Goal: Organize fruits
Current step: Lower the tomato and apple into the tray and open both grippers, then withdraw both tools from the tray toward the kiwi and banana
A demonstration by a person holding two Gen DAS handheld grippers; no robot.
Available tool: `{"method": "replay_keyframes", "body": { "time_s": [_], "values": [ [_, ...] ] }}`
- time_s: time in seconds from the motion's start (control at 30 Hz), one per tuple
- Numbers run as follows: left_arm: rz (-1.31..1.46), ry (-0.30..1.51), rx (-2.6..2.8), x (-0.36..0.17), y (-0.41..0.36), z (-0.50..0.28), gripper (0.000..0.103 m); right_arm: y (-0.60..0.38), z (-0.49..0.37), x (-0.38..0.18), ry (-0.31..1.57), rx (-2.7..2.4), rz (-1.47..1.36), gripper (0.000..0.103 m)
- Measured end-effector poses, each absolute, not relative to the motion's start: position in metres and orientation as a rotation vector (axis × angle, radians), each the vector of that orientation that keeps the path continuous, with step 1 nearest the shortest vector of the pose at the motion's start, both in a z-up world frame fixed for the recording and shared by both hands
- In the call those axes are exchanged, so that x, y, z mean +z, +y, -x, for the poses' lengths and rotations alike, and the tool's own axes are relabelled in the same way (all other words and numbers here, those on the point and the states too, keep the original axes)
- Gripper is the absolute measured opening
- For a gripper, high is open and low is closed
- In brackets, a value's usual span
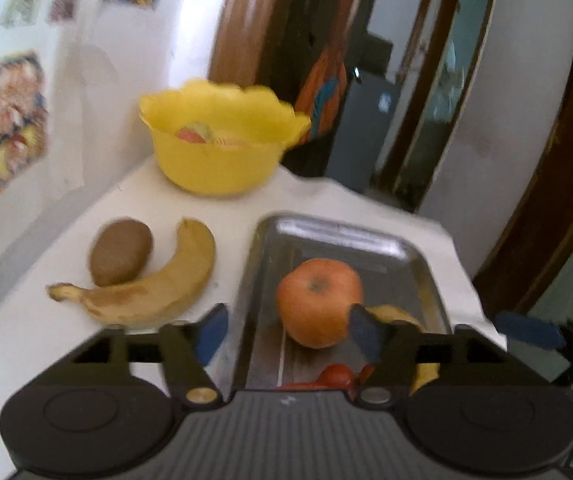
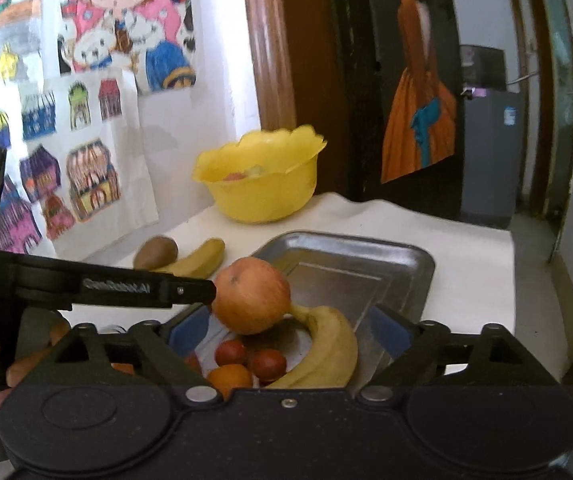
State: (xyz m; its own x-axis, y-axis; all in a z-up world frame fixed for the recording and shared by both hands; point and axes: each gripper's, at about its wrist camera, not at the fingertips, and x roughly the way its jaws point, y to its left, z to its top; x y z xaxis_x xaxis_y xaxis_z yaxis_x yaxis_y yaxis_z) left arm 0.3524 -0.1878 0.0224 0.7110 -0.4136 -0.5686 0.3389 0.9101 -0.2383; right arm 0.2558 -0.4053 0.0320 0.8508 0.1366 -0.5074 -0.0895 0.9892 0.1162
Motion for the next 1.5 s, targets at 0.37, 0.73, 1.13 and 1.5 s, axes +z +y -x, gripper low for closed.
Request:
{"method": "replay_keyframes", "body": {
  "time_s": [0.37,0.73,1.13,1.5],
  "values": [
    [0.1,0.438,-0.382,0.083,-0.146,-0.245,0.102,-0.376,-0.137,0.084,0.392,0.017,-0.103,0.102],
    [0.056,0.346,-0.305,0.087,-0.084,-0.113,0.102,-0.319,-0.009,0.096,0.369,-0.078,-0.057,0.102],
    [0.025,0.389,-0.184,0.057,-0.036,-0.038,0.103,-0.276,0.041,0.058,0.491,-0.107,-0.056,0.102],
    [0.006,0.465,-0.141,0.039,-0.042,-0.072,0.103,-0.282,0.006,0.036,0.544,-0.066,-0.103,0.102]
  ]
}}
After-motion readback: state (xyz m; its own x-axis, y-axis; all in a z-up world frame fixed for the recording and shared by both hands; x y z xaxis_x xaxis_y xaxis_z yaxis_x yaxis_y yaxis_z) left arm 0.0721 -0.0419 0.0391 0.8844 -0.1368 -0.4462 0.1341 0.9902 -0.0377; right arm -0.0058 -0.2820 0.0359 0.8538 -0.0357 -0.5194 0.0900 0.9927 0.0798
